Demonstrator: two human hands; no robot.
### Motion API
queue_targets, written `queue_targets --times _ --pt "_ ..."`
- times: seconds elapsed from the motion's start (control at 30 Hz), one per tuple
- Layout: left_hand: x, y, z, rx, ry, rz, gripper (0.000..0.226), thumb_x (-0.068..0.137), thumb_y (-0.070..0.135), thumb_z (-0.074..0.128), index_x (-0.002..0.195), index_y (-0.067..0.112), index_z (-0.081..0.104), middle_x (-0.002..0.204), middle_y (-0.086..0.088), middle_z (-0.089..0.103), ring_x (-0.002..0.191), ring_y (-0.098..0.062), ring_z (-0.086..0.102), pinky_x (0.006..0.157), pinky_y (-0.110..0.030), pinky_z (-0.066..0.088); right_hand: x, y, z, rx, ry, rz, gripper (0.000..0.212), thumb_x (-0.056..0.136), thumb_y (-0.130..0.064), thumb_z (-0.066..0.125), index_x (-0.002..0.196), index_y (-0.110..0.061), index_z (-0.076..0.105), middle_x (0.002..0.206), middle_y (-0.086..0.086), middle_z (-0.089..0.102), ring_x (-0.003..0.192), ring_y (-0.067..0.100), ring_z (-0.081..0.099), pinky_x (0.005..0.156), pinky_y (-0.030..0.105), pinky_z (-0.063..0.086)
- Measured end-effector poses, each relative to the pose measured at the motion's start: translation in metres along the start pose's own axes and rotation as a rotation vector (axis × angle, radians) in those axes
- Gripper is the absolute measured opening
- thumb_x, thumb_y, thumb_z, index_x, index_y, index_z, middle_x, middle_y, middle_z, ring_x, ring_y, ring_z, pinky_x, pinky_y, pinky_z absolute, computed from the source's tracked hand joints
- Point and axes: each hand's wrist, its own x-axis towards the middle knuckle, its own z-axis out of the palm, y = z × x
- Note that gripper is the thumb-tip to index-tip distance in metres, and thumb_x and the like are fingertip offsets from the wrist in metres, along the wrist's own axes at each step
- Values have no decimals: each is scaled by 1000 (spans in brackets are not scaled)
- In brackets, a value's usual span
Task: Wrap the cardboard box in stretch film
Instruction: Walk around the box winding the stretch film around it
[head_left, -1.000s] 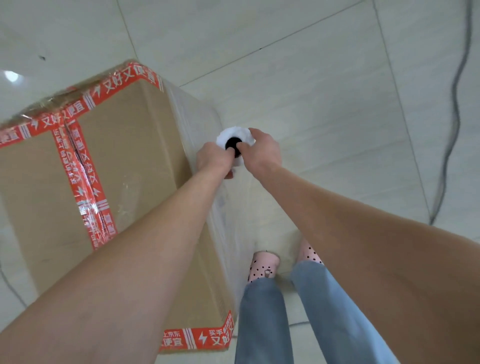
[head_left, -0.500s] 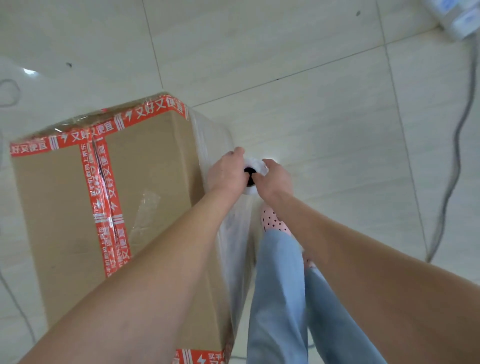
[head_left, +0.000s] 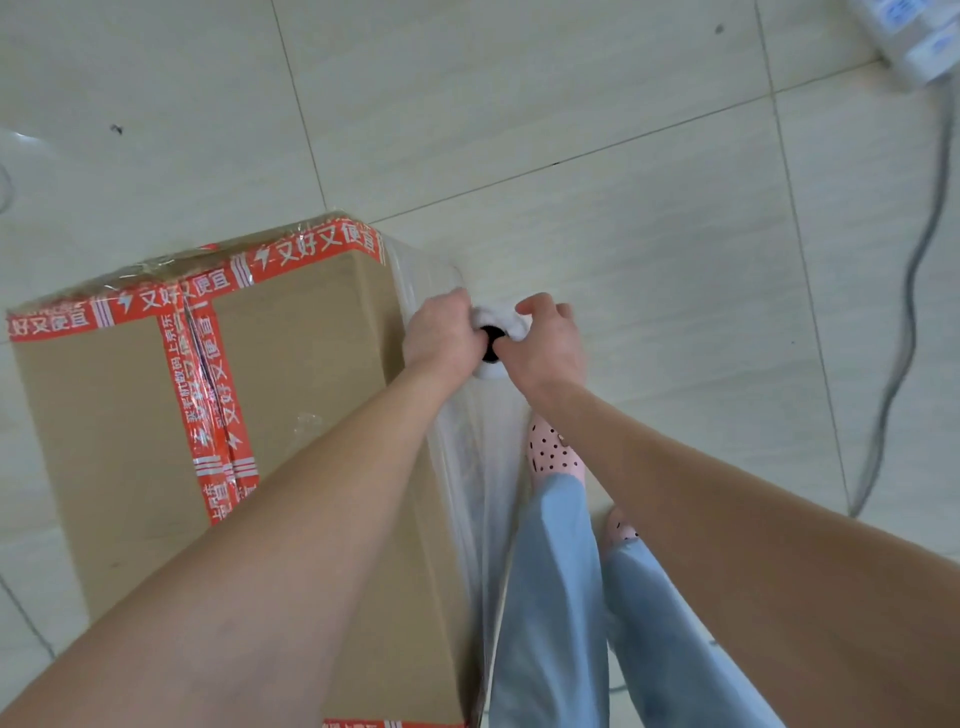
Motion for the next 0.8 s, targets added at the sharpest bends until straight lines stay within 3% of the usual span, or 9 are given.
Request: queue_targets --times 0.1,0.2,0.3,0.37,0.5,0.6,0.67,0.73,0.8 --pt "10 -6 -4 -225 -72 -187 22 82 23 60 96 6 60 101 -11 67 88 -30 66 71 -33 54 5 -7 1 79 -29 117 47 86 -26 59 129 -18 42 116 4 49 82 22 54 63 28 41" --pt "13 -3 -8 -308 -179 -207 29 81 28 64 100 5 62 101 -13 68 81 -28 70 73 -37 59 11 -11 -2 45 3 123 45 87 -25 56 129 -18 43 113 7 51 82 24 55 64 30 41" --pt "17 4 -12 -2 -129 34 41 85 23 60 123 12 48 117 -9 58 105 -29 59 79 -34 48 17 -15 -4 -9 -2 98 40 86 -23 55 125 -21 46 113 6 52 83 26 57 66 32 46" --pt "23 9 -15 138 -93 208 41 88 19 55 128 18 47 121 -6 54 109 -28 57 77 -33 43 20 -18 -4 -30 -26 88 39 84 -23 55 123 -23 48 111 6 54 85 28 60 66 33 48" --pt "35 15 -23 260 -121 311 19 83 15 54 99 19 63 98 -2 56 90 -25 56 67 -27 34 28 -29 -4 -152 -38 37 35 84 -25 57 118 -25 53 111 2 57 87 23 58 65 29 42" --pt "42 12 -29 275 -129 249 16 78 7 53 87 13 65 88 -6 62 77 -27 55 61 -27 37 36 -41 -9 -364 -41 -69 37 86 -21 55 122 -28 55 114 2 56 89 22 53 69 28 36" --pt "45 6 -31 167 -112 156 17 83 10 52 95 9 64 94 -10 64 85 -30 60 64 -29 42 42 -50 -11 -402 -45 -130 41 86 -18 53 126 -30 54 119 0 55 95 22 56 70 27 35" --pt "47 2 -33 30 -83 35 19 86 14 53 101 5 62 102 -13 64 96 -33 61 68 -31 43 44 -53 -10 -341 -34 -97 44 86 -19 54 129 -28 49 125 -1 50 92 21 54 69 28 36" --pt "50 -2 -35 -76 -92 -66 21 87 16 55 102 3 61 106 -16 65 100 -34 62 72 -31 48 45 -54 -7 -181 -31 54 49 85 -27 58 132 -23 43 122 2 49 88 23 55 68 29 41"
